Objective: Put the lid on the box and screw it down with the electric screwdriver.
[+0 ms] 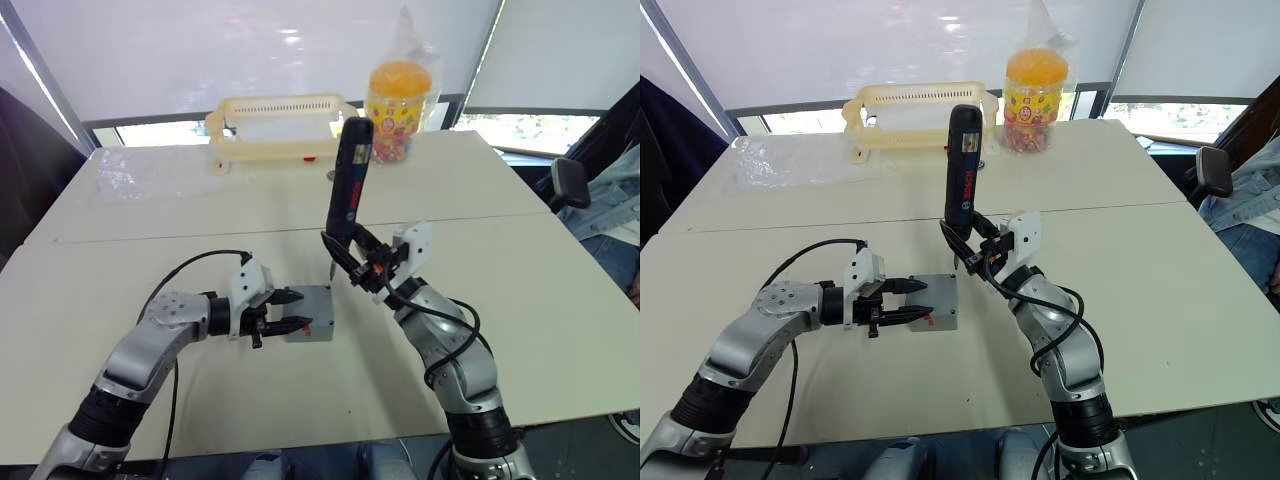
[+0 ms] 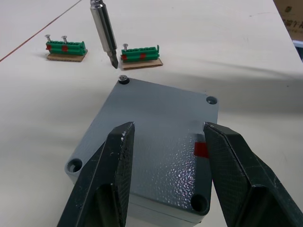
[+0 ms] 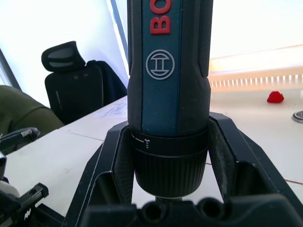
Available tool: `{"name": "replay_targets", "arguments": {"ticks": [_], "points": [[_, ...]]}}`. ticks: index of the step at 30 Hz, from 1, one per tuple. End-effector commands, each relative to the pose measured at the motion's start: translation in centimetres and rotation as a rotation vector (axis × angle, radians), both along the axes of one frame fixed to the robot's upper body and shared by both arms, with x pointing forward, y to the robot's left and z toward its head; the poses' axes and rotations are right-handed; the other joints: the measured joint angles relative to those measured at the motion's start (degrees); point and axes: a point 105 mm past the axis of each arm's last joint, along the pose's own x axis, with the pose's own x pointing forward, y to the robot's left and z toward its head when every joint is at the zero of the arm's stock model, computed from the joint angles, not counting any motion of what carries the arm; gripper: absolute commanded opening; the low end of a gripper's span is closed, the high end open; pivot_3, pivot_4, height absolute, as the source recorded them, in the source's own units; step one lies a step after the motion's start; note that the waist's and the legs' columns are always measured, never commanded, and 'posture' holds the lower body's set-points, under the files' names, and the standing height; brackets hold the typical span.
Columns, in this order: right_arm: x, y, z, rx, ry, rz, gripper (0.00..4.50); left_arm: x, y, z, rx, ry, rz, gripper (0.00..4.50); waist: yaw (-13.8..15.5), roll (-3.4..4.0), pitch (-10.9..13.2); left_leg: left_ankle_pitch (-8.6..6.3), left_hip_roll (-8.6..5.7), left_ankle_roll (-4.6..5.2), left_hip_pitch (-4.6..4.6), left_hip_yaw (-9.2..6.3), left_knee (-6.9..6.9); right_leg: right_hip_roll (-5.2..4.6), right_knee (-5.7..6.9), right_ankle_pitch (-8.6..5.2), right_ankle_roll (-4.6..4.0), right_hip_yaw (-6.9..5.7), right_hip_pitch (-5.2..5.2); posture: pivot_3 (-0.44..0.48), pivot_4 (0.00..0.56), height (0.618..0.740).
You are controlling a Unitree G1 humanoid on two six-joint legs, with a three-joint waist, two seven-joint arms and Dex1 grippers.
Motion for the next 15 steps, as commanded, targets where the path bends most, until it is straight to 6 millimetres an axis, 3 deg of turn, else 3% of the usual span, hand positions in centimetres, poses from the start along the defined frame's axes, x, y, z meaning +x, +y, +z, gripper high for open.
{"name": "replay_targets", "arguments": {"ticks": [1, 15], "points": [[-1.32, 0.63, 2.56, 0.041, -0.1, 0.04, 1.78, -0.11, 0.11, -0.36, 0.004, 0.015, 0.01, 2.32, 0.0, 0.0, 0.0, 0.0, 0.0, 0.0, 0.0, 0.0, 0.0, 0.0, 0.0, 0.0, 0.0, 0.0, 0.0, 0.0, 0.15, 0.74], [-1.35, 0.61, 1.99, 0.027, -0.089, 0.041, 1.78, -0.15, 0.13, -0.36, 0.005, 0.014, 0.015, 2.32, -0.01, 0.0, 0.0, 0.0, 0.0, 0.0, 0.0, 0.0, 0.0, 0.0, 0.0, 0.0, 0.0, 0.0, 0.0, 0.0, 0.15, 0.74]]}}
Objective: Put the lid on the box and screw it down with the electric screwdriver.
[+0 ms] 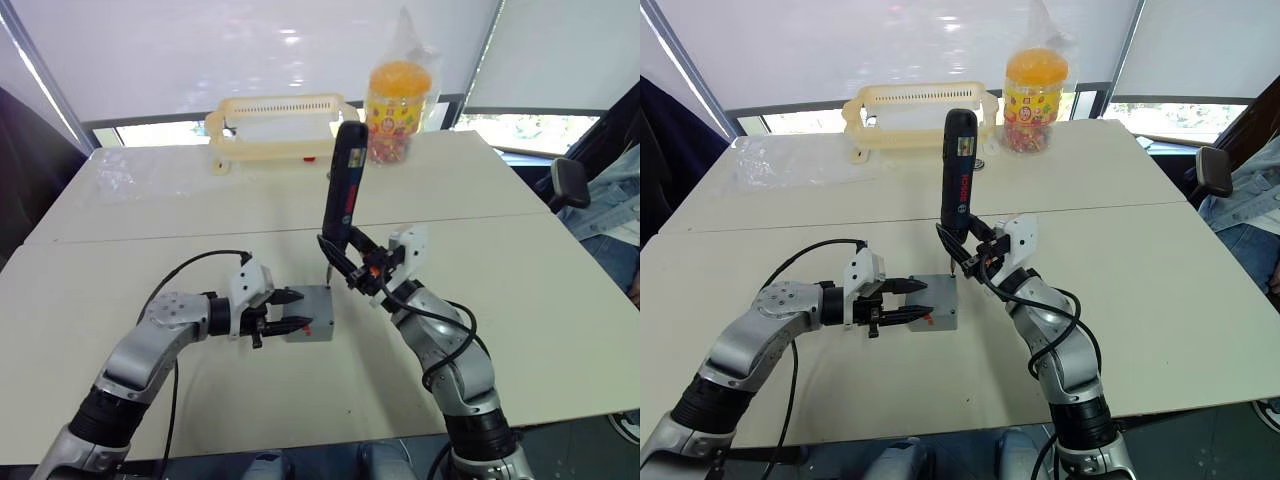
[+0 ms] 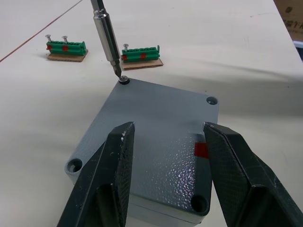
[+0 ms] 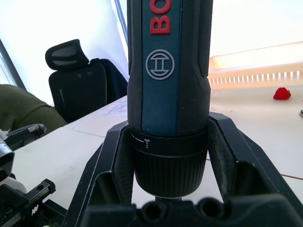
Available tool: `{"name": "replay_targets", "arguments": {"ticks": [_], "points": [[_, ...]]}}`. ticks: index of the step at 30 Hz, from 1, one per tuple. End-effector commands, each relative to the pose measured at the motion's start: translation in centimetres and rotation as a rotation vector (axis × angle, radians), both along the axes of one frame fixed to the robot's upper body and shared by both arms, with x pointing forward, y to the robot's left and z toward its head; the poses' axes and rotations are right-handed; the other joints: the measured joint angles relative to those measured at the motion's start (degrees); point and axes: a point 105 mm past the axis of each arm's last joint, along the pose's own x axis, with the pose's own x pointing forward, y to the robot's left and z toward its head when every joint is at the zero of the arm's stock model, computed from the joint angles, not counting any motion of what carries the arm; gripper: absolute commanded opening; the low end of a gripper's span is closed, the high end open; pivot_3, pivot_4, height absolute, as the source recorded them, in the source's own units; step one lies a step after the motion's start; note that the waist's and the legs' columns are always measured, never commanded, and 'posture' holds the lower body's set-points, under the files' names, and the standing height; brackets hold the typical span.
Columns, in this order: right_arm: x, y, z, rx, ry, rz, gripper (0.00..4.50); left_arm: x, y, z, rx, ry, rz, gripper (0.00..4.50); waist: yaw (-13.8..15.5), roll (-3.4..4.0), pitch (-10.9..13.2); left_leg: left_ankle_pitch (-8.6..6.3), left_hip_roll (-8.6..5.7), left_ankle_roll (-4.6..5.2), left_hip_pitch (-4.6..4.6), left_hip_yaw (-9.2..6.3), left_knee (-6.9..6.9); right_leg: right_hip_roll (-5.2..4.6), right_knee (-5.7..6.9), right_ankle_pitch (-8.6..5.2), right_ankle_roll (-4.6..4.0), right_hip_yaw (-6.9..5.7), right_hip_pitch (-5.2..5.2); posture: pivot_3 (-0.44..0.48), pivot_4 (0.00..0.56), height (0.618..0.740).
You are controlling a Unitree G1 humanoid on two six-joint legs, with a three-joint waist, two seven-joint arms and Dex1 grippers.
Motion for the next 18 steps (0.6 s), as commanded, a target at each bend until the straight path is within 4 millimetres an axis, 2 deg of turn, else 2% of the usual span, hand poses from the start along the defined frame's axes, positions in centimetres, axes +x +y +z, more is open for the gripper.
{"name": "replay_targets", "arguments": {"ticks": [1, 12, 18], "points": [[-1.1, 0.2, 2.3, 0.03, -0.098, 0.025, 1.78, -0.2, 0.1, -0.3, 0.004, 0.016, 0.007, 2.32, 0.0, 0.0, 0.0, 0.0, 0.0, 0.0, 0.0, 0.0, 0.0, 0.0, 0.0, 0.0, 0.0, 0.0, 0.0, 0.0, 0.15, 0.74], [-1.1, 0.1, 3.6, 0.053, -0.131, 0.009, 1.78, -0.2, 0.0, -0.3, 0.003, 0.016, 0.008, 2.32, 0.0, 0.0, 0.0, 0.0, 0.0, 0.0, 0.0, 0.0, 0.0, 0.0, 0.0, 0.0, 0.0, 0.0, 0.0, 0.0, 0.15, 0.74], [-1.6, 0.2, 2.9, 0.043, -0.109, 0.019, 1.78, -0.3, -0.1, -0.3, 0.001, 0.017, 0.008, 2.32, 0.01, 0.0, 0.0, 0.0, 0.0, 0.0, 0.0, 0.0, 0.0, 0.0, 0.0, 0.0, 0.0, 0.0, 0.0, 0.0, 0.15, 0.74]]}}
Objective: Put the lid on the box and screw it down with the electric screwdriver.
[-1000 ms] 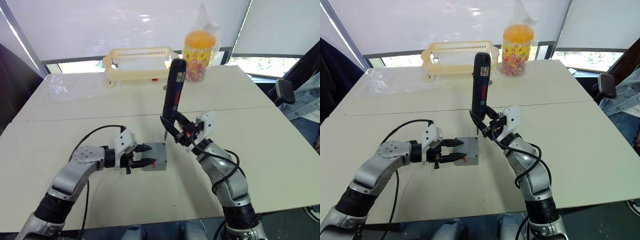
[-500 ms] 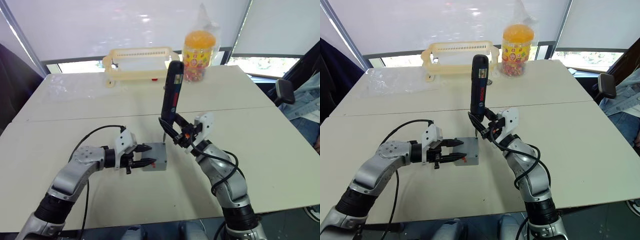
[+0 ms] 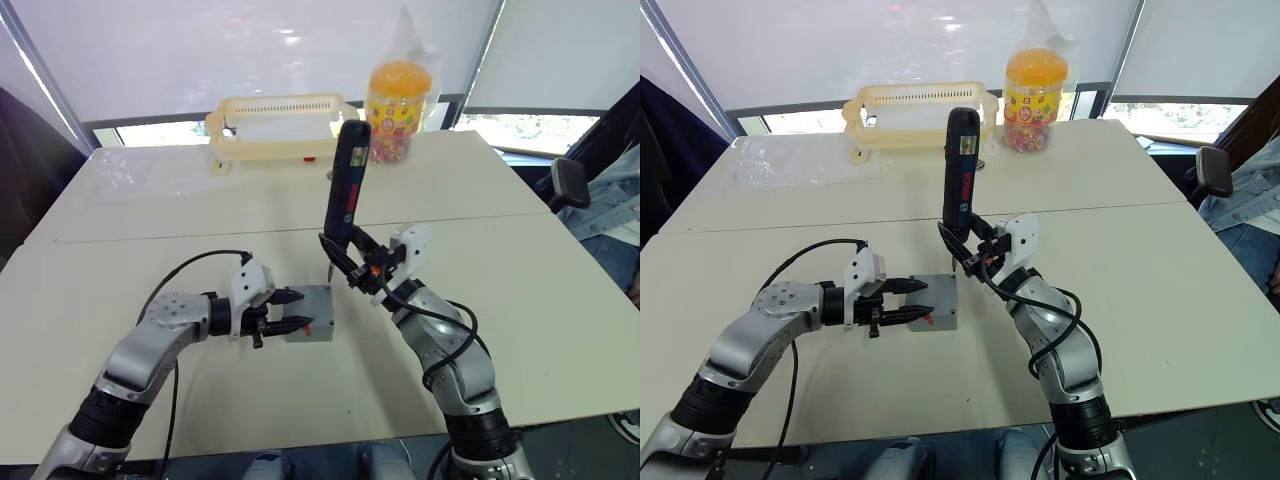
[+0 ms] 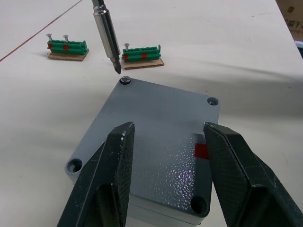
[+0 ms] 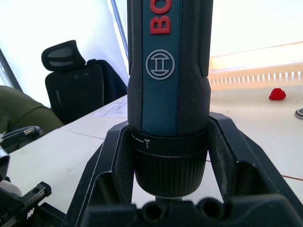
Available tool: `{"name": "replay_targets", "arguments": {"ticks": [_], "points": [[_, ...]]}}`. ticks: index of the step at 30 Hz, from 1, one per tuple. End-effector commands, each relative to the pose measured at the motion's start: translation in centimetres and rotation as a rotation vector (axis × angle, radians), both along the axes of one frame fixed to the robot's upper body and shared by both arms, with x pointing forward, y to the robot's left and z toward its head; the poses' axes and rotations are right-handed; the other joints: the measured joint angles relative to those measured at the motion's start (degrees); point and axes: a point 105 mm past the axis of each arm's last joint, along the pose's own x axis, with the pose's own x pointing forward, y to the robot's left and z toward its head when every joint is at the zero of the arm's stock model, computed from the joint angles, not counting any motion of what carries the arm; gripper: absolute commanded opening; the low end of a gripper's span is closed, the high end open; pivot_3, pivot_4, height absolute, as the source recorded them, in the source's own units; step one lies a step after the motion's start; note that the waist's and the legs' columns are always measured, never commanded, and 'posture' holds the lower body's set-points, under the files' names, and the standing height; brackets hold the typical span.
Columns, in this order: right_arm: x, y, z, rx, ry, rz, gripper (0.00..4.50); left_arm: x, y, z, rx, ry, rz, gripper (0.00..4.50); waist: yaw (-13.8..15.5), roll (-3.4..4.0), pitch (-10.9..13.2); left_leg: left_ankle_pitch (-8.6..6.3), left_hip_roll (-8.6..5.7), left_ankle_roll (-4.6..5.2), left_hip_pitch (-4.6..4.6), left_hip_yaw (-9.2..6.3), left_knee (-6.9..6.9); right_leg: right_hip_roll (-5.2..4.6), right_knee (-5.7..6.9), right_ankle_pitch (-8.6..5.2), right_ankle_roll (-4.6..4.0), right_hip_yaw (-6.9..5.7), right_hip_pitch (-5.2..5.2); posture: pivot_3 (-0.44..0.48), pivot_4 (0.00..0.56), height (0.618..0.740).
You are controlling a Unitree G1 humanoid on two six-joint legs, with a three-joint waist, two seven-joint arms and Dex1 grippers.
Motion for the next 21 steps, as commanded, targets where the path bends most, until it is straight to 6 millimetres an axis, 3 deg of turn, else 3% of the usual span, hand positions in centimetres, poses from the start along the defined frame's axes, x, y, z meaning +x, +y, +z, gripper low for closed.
{"name": "replay_targets", "arguments": {"ticks": [1, 21], "points": [[-1.51, 0.3, 2.49, 0.039, -0.103, 0.031, 1.78, -0.19, 0.03, -0.31, 0.0, 0.013, 0.006, 2.32, 0.01, 0.0, 0.0, 0.0, 0.0, 0.0, 0.0, 0.0, 0.0, 0.0, 0.0, 0.0, 0.0, 0.0, 0.0, 0.0, 0.15, 0.74], [-1.26, 0.39, 1.58, 0.022, -0.088, 0.023, 1.78, -0.07, 0.17, -0.34, 0.001, 0.014, 0.014, 2.32, 0.01, 0.0, 0.0, 0.0, 0.0, 0.0, 0.0, 0.0, 0.0, 0.0, 0.0, 0.0, 0.0, 0.0, 0.01, 0.0, 0.15, 0.74]]}}
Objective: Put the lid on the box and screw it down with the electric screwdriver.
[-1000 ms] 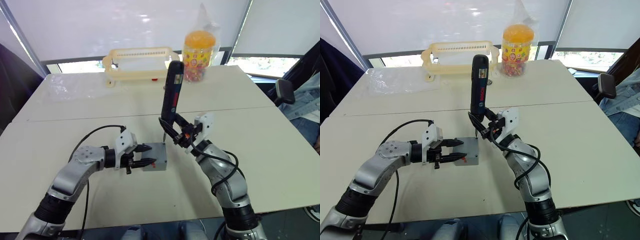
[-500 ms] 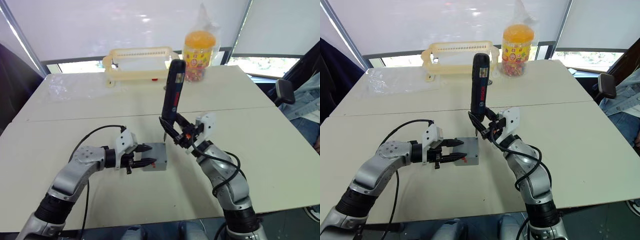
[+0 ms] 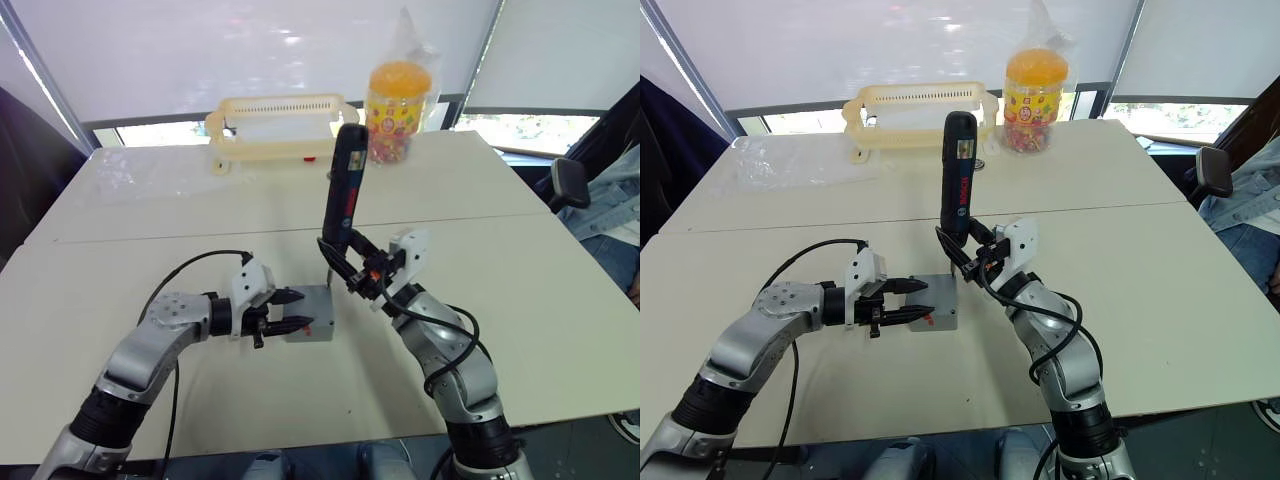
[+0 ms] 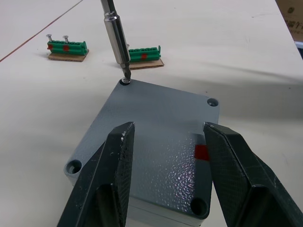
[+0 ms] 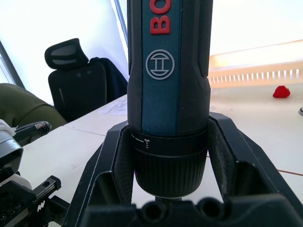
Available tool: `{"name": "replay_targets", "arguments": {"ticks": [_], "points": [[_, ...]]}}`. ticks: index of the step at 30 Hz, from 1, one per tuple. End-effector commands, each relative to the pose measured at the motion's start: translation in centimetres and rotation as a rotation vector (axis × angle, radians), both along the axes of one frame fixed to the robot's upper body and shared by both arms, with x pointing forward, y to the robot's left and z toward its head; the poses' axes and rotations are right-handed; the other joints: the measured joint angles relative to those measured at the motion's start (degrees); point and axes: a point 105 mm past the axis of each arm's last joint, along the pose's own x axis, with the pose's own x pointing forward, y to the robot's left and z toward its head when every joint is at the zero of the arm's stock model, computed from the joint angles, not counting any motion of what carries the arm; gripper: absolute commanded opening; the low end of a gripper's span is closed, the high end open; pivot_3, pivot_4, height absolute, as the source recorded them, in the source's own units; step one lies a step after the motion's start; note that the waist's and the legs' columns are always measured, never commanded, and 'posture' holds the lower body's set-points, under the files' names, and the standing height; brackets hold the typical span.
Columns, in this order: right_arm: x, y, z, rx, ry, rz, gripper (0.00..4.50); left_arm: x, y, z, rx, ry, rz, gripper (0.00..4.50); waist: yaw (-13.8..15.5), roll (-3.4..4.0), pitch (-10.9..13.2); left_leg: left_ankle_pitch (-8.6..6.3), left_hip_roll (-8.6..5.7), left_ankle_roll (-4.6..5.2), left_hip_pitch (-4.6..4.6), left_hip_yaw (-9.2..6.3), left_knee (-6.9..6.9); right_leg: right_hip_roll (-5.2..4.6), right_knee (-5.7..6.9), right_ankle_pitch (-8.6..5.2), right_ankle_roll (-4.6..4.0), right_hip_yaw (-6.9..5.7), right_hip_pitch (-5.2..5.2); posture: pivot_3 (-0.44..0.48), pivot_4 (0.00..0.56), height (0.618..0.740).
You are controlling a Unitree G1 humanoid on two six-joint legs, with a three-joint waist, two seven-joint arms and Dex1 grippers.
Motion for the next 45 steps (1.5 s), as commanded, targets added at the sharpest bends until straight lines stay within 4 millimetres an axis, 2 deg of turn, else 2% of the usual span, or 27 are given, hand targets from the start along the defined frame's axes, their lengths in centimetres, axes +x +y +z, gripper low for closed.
{"name": "replay_targets", "arguments": {"ticks": [1, 13, 26, 34, 45], "points": [[-0.7, 0.3, 2.0, 0.025, -0.097, 0.015, 1.78, -0.1, 0.3, -0.3, 0.005, 0.013, 0.015, 2.32, 0.0, 0.0, 0.0, 0.0, 0.0, 0.0, 0.0, 0.0, 0.0, 0.0, 0.0, 0.0, 0.0, 0.0, 0.0, 0.0, 0.15, 0.74], [-0.2, 0.3, 1.7, 0.005, -0.125, -0.027, 1.78, 0.0, 0.3, -0.3, 0.002, 0.011, 0.025, 2.32, -0.01, 0.0, 0.0, 0.0, 0.0, 0.0, 0.01, 0.0, 0.0, 0.0, 0.0, 0.0, 0.0, 0.0, 0.01, 0.0, 0.15, 0.74], [-0.7, 1.1, 0.5, -0.019, -0.1, 0.006, 1.78, 0.0, 0.3, -0.4, 0.002, 0.011, 0.029, 2.32, -0.02, 0.0, -0.01, 0.0, 0.0, 0.0, 0.09, 0.0, 0.0, 0.0, 0.01, 0.0, 0.0, 0.0, 0.07, 0.0, 0.15, 0.74], [-0.1, 0.3, -0.5, -0.096, -0.122, -0.034, 1.78, 0.0, 0.3, -0.4, 0.001, 0.008, 0.033, 2.32, -0.02, 0.0, -0.01, -0.03, 0.01, 0.04, 0.64, 0.0, -0.08, 0.02, -0.11, -0.03, -0.01, 0.0, 0.63, 0.0, 0.15, 0.74], [0.2, 0.3, -1.2, -0.104, -0.108, -0.043, 1.78, -0.3, 0.2, -0.8, 0.016, 0.02, 0.024, 2.32, 0.01, -0.01, -0.03, -0.03, 0.03, 0.04, 0.7, -0.02, -0.08, 0.03, -0.13, -0.03, 0.0, 0.0, 0.73, 0.0, 0.15, 0.74]]}}
